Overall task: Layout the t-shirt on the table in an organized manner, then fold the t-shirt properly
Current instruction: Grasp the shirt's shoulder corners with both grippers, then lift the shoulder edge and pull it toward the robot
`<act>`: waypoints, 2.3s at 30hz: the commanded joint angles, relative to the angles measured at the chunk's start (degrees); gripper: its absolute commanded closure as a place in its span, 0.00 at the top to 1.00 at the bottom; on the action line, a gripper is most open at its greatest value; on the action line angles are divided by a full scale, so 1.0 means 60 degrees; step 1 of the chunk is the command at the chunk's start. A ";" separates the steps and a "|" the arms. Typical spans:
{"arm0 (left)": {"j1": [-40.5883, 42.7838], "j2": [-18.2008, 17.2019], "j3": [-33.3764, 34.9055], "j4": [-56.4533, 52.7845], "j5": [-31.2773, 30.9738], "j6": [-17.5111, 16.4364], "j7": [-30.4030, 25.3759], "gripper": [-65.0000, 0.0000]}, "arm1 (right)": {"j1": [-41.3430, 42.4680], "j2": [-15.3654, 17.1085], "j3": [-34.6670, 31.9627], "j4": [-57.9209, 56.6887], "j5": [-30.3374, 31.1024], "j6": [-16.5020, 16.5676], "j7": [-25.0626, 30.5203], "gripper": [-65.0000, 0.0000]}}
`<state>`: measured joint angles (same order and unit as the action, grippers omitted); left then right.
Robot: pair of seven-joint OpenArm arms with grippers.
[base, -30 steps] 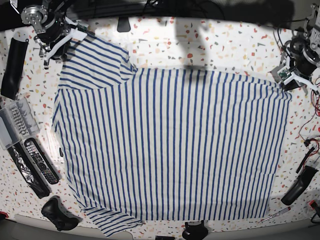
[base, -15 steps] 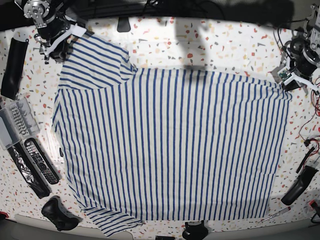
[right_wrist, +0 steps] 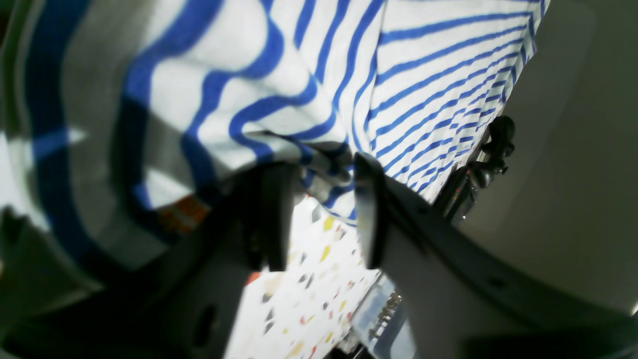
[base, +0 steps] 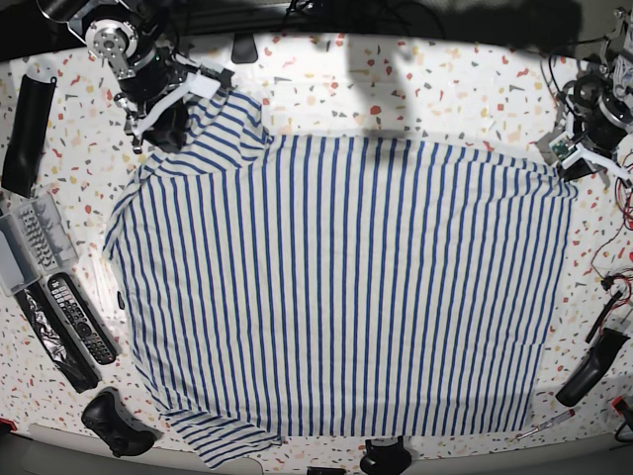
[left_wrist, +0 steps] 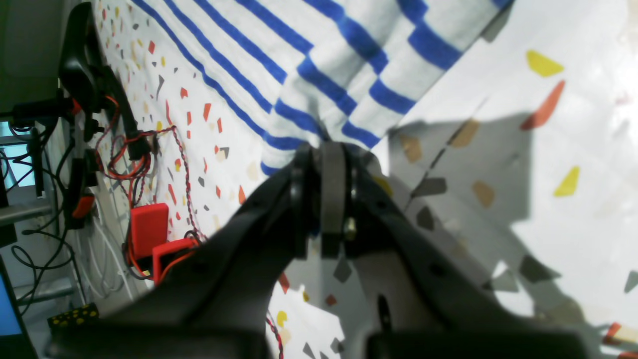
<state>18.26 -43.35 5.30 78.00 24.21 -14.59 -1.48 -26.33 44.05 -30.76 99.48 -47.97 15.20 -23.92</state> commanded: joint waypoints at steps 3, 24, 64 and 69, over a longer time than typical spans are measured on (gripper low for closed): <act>-0.0004 -0.0182 -0.0055 0.0058 0.0022 0.0040 0.0098 0.00 | 0.0106 0.0007 0.0007 0.0073 0.0106 0.0142 0.0051 0.48; 0.0000 -0.0055 -0.0055 0.0058 -0.0470 0.0029 0.0291 0.00 | 0.0302 -0.0543 0.0007 0.0040 0.0495 0.2014 -0.0444 0.00; 0.5220 -0.1504 -0.2557 0.3053 -0.1155 0.0579 0.0743 0.00 | -0.4761 0.1224 0.3559 0.4062 0.0918 -0.1202 -0.1814 0.00; 0.4189 -0.1162 -0.2688 0.3049 -0.1858 0.0579 0.0747 0.00 | -0.3311 0.1169 0.3821 0.3912 0.1570 -0.1249 -0.1446 0.00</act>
<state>43.22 -49.32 -10.17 95.79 13.06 -12.47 3.05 -45.89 50.35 -8.29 122.43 -37.82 8.47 -32.05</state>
